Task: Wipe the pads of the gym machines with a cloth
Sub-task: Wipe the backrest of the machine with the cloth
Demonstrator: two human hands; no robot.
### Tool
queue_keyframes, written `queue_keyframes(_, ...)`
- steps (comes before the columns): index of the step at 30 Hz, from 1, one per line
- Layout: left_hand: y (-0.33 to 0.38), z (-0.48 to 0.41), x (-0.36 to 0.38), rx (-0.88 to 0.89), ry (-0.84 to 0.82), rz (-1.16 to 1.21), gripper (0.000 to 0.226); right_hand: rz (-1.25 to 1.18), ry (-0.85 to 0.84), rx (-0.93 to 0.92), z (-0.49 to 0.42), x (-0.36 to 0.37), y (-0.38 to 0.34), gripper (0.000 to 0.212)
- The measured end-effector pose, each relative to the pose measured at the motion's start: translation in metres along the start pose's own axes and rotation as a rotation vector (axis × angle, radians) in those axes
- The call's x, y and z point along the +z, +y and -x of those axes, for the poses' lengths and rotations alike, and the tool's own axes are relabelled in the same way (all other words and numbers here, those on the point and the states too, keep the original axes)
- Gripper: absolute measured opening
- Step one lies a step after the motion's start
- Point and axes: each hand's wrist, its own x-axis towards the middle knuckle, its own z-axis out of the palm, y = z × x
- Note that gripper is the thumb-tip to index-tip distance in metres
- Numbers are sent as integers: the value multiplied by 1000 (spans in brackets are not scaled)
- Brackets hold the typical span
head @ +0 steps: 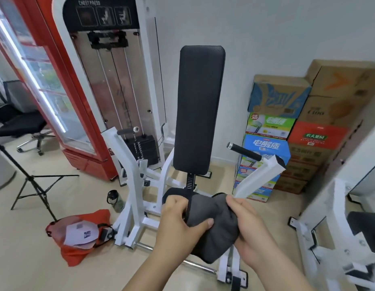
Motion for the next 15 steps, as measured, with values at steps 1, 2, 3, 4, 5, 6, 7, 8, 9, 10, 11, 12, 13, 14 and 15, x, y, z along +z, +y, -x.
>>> queue_keyframes(1, 4, -10, -8, 37, 5, 27, 29, -14, 32, -17, -7, 8, -7, 18)
queue_keyframes(2, 9, -22, -16, 57, 9, 85, 23, -15, 56, -45, -17, 15, -16, 17)
queue_keyframes(3, 15, -32, -22, 58, 9, 149, 22, 2, 64, -76, -26, 20, -26, 17)
queue_keyframes(4, 19, -43, -27, 48, 9, 208, 21, 43, 49, -103, -34, 25, -36, 16)
queue_keyframes(5, 23, -56, -30, 49, 10, 250, 19, 92, 15, -126, -45, 31, -45, 16)
queue_keyframes(6, 26, -69, -32, 50, 14, 283, 17, 136, -28, -140, -55, 36, -53, 16)
queue_keyframes(7, 28, -87, -34, 56, 21, 306, 18, 159, -78, -146, -68, 43, -62, 17)
queue_keyframes(8, 31, -106, -34, 59, 30, 330, 21, 163, -134, -146, -82, 51, -70, 19)
queue_keyframes(9, 34, -124, -35, 71, 41, 345, 24, 138, -194, -141, -92, 59, -76, 26)
queue_keyframes(10, 36, -147, -36, 91, 63, 365, 25, 91, -255, -124, -108, 68, -83, 37)
queue_keyframes(11, 39, -170, -37, 120, 88, 374, 25, 48, -310, -108, -122, 77, -91, 47)
queue_keyframes(12, 43, -190, -38, 134, 112, 376, 25, 21, -352, -112, -134, 85, -98, 55)
queue_keyframes(13, 43, -215, -38, 147, 126, 365, 24, 15, -369, -132, -152, 93, -105, 58)
queue_keyframes(14, 41, -242, -37, 158, 132, 341, 22, 29, -350, -160, -172, 102, -113, 56)
queue_keyframes(15, 37, -263, -36, 152, 113, 328, 22, 56, -311, -191, -188, 109, -123, 46)
